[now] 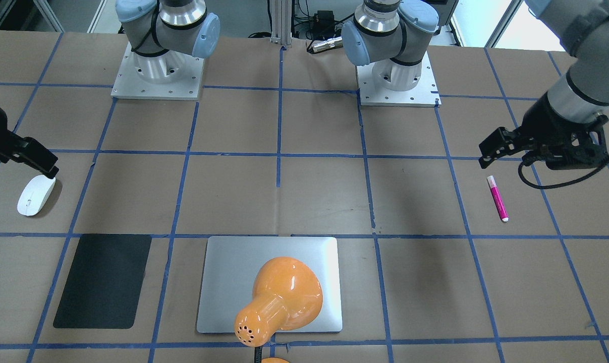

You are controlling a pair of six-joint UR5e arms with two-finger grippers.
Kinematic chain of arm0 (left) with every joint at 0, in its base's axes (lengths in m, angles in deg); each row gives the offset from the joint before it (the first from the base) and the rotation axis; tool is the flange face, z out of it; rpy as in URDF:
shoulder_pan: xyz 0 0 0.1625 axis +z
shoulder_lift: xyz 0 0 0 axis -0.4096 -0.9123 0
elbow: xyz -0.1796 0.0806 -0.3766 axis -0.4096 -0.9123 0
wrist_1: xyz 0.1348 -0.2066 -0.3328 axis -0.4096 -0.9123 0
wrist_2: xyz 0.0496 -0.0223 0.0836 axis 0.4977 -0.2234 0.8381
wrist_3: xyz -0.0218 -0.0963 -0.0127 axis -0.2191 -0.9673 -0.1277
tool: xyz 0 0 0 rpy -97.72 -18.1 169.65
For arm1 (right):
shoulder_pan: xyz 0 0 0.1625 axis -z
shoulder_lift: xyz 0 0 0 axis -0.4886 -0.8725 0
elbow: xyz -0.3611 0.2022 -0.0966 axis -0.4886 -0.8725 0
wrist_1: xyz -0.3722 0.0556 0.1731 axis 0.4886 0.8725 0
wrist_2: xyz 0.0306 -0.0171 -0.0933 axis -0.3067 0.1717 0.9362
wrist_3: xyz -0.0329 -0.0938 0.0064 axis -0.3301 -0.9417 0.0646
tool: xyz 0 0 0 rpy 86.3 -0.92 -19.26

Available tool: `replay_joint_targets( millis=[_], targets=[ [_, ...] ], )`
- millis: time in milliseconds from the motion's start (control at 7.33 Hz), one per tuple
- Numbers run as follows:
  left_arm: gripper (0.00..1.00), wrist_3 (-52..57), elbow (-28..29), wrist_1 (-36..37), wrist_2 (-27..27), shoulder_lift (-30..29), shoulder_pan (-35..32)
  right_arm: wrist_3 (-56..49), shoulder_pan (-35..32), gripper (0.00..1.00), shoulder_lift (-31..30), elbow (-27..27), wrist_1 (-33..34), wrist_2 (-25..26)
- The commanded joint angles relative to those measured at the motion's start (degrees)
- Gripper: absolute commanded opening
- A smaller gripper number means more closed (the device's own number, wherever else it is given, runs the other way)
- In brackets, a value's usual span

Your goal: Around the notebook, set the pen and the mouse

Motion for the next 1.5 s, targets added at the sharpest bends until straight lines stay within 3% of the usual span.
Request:
replay_joint_targets(
  millis=[0,136,273,409,818,1364],
  targets=[
    [1.00,13.3,-13.9,20.5,0.0,-3.1,11.6,-12.4,11.0,1.00,0.1,12.9,15.6,0.9],
    [1.00,13.3,-18.9,30.3,0.6,-5.8,12.2,-19.2,16.4,1.00,0.1,20.0,23.9,0.9],
    [1.00,11.0,-21.3,34.6,3.0,-6.7,12.3,-25.2,19.4,1.00,1.8,25.8,34.2,0.6],
    [1.00,9.1,-21.8,34.9,4.9,-7.9,12.3,-29.1,21.1,1.00,3.8,29.0,38.4,0.1],
    [0.98,8.7,-21.7,37.0,4.6,-11.9,12.5,-31.3,21.2,1.00,9.8,27.6,40.5,-0.2],
    [0.68,9.6,-21.6,37.2,4.6,-13.9,13.4,-30.4,19.0,0.95,11.0,24.6,40.5,-3.2]
  ],
)
